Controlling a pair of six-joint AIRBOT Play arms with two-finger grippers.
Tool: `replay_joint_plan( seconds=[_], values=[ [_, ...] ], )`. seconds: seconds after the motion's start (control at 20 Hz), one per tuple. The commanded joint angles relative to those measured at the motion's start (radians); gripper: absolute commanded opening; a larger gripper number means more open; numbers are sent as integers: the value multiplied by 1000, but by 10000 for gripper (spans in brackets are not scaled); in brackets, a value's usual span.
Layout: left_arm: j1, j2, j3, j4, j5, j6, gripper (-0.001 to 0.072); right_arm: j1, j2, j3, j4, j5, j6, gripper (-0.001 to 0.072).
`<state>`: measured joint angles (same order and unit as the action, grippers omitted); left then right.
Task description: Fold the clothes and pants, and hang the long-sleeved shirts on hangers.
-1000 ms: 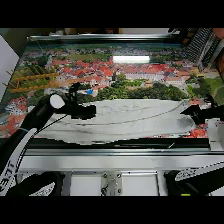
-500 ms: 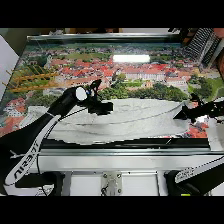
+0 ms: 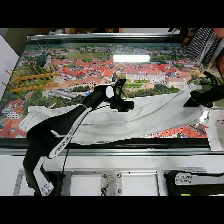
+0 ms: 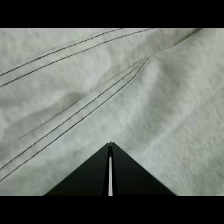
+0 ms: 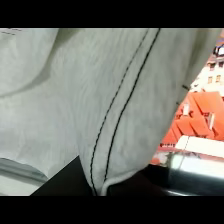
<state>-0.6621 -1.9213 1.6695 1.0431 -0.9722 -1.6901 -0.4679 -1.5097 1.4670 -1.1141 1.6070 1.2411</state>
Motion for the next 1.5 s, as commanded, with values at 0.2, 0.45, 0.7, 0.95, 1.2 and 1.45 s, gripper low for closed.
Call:
replay_joint_plan(
  seconds=[0.2,0.45,0.7,0.95,1.2,1.45],
  values=[
    [-74,-251,300,3,-129,0,22,303,186,114,-165,65,217,25],
    [-72,-276,329,3,-169,0,22,474,201,154,-167,102,298,24],
    [-24,-240,328,14,-208,5,22,605,200,165,-166,98,392,25],
    [153,-91,328,142,-233,45,22,740,198,165,-166,6,534,24],
    [392,87,328,222,-309,74,22,911,136,165,-165,-133,707,25],
    [615,243,327,222,-372,90,22,1093,-15,165,-165,-312,777,25]
  ],
)
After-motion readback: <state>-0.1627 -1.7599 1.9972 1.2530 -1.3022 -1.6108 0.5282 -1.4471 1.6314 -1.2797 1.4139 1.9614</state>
